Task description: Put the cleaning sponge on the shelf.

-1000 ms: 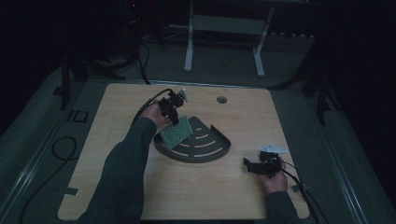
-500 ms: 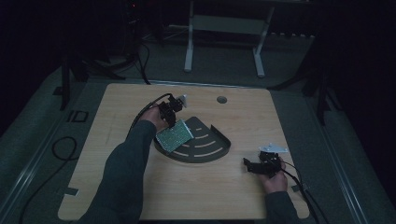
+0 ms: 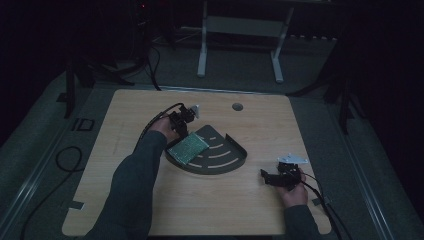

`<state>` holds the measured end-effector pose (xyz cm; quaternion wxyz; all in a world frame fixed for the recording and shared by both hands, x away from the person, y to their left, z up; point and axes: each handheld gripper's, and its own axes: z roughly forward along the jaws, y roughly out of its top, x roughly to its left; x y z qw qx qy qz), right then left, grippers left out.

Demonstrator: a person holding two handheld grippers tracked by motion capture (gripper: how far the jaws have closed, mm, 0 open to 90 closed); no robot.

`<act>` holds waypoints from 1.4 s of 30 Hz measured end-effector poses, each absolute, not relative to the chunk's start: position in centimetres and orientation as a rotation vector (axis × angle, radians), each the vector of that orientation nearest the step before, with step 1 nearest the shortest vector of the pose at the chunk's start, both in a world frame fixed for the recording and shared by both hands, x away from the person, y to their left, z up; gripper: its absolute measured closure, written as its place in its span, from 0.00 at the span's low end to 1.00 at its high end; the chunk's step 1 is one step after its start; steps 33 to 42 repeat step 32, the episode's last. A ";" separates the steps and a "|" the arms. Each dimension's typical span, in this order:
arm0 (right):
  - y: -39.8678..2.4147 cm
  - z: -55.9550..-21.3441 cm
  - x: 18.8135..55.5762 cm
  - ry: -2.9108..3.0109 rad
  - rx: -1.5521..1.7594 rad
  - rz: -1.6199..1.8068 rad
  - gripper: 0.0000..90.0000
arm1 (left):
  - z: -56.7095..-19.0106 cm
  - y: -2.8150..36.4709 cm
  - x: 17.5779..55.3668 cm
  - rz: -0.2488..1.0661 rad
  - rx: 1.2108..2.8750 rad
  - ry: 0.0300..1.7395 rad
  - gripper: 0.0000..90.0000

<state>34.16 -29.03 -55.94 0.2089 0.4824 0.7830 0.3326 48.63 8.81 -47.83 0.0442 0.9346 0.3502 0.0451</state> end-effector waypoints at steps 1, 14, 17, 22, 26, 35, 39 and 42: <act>-29.0 -55.9 34.2 2.178 1.342 0.925 0.16 | -47.8 8.8 48.6 0.137 2.856 1.073 1.00; -29.0 -55.9 34.2 2.178 1.342 0.925 0.16 | -46.6 9.4 48.3 0.096 2.764 1.049 0.93; -29.0 -55.9 34.2 2.178 1.342 0.925 0.16 | -45.8 9.9 48.2 0.089 2.702 1.056 0.82; -29.0 -55.9 34.2 2.178 1.342 0.925 0.16 | -44.7 11.4 47.9 0.130 2.621 1.096 0.74; -29.0 -55.9 34.2 2.178 1.342 0.925 0.16 | -43.6 12.8 47.2 0.140 2.503 1.122 0.68; -29.0 -55.9 34.2 2.178 1.342 0.925 0.16 | -41.9 14.5 45.6 0.214 2.378 1.132 0.65; -29.0 -55.9 34.2 2.178 1.342 0.925 0.16 | -41.9 14.5 45.6 0.214 2.378 1.132 0.65; -29.0 -55.9 34.2 2.178 1.342 0.925 0.16 | -41.9 14.5 45.6 0.214 2.378 1.132 0.65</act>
